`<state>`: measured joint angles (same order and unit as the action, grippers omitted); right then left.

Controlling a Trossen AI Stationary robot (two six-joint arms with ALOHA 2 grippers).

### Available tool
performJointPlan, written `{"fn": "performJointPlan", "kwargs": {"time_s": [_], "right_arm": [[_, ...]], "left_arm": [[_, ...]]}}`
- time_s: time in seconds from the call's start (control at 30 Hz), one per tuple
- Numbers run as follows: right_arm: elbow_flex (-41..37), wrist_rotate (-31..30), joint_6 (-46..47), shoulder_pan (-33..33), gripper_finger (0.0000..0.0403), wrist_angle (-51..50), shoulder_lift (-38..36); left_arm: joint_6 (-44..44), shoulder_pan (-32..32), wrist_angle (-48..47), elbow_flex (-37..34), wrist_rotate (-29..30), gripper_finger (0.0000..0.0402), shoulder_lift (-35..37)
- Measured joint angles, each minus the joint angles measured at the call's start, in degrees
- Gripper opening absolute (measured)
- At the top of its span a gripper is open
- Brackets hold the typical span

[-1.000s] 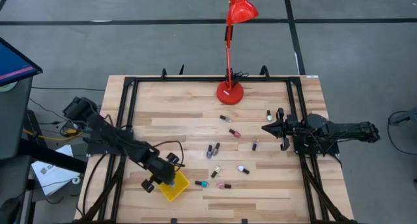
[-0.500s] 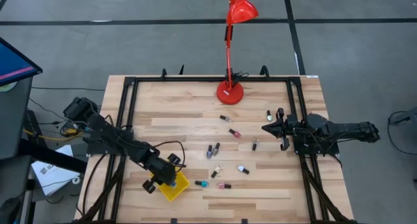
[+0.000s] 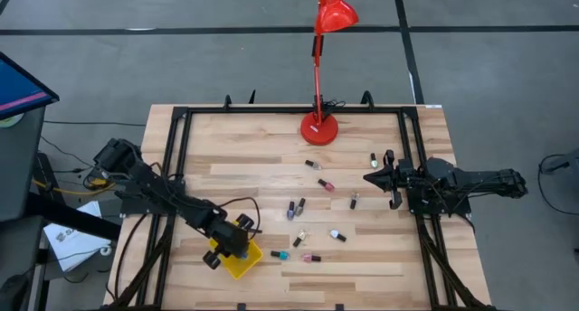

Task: Pick & Place Nail Polish
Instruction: Put the blue nail polish bottle into the yellow basket, then put the light blue nail polish bottle into the yellow basket

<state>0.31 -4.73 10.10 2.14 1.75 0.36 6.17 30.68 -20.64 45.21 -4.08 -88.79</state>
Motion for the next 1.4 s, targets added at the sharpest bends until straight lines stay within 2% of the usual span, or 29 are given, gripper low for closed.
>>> {"fn": "performJointPlan", "kwargs": {"time_s": [0.3, 0.43, 0.53, 0.7, 0.87, 1.0, 1.17, 1.3, 1.4], "right_arm": [[0.00, 0.00, 0.01, 0.00, 0.0000, -0.01, 0.00], [0.01, 0.02, 0.01, 0.01, 0.0000, -0.01, 0.00], [0.01, 0.02, 0.01, 0.01, 0.0000, -0.01, 0.00], [0.00, 0.02, 0.00, 0.00, 0.0000, -0.01, 0.00], [0.01, 0.01, 0.01, 0.01, 0.0000, -0.01, 0.00], [0.01, 0.02, 0.01, 0.01, 0.0000, -0.01, 0.00], [-0.01, 0.02, 0.01, 0.00, 0.0000, -0.02, 0.00], [0.01, 0.02, 0.01, -0.01, 0.0000, -0.01, 0.00], [0.00, 0.02, 0.01, 0.01, 0.0000, -0.01, 0.00]], "left_arm": [[-0.94, 0.00, 0.26, 0.02, 0.18, 0.0126, 0.28], [-7.32, -0.02, 0.03, 0.00, 0.20, 0.0152, 1.11], [-11.78, -0.58, -0.09, 0.00, 0.20, 0.0168, 4.92], [-12.81, -2.78, -0.04, 0.98, 2.78, 0.0174, 14.63], [-12.80, -8.44, -3.54, 6.54, 5.72, 0.0175, 18.93], [-8.94, -12.75, -8.87, 14.60, 6.27, 0.0175, 15.42], [-11.17, -16.46, -19.28, 25.13, 5.84, 0.0175, 6.76], [-12.45, -16.95, -24.84, 31.82, 4.58, 0.0175, -0.41], [-12.49, -16.18, -24.81, 35.13, 3.35, 0.0175, -4.83]]}}
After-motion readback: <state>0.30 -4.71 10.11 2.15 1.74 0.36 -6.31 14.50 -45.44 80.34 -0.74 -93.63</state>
